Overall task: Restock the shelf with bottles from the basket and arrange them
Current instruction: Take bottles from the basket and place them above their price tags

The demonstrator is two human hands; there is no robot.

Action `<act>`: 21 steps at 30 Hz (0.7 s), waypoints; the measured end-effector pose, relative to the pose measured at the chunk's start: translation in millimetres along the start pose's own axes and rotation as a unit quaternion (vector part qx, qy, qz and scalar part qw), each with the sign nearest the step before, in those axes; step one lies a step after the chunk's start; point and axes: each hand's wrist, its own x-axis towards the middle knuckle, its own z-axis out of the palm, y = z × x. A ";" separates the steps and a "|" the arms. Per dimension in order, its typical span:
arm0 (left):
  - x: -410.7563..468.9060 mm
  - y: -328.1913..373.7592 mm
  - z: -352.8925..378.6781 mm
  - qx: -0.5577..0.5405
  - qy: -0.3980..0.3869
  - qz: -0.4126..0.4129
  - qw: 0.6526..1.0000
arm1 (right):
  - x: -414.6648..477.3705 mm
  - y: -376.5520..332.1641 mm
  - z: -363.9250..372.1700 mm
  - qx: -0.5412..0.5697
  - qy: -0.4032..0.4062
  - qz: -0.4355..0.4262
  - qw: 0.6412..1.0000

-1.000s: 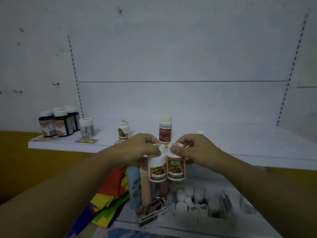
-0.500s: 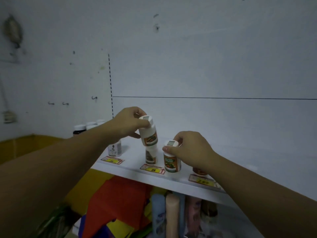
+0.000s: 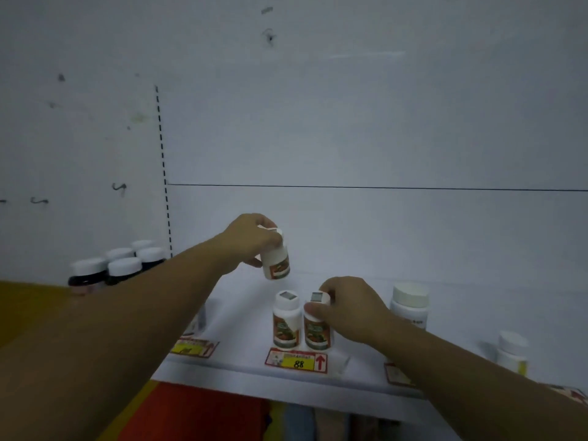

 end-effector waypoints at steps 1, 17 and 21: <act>6.3 -5.0 3.5 0.008 -0.026 -0.009 1.000 | 2.4 -0.7 3.3 -0.001 -0.002 0.008 1.000; 39.7 -47.1 35.6 0.077 -0.289 -0.041 0.953 | -3.1 -9.4 21.2 -0.075 0.040 0.031 0.996; 36.6 -43.1 34.4 0.108 -0.274 -0.010 0.956 | -5.3 -12.7 18.6 -0.134 0.019 0.027 0.990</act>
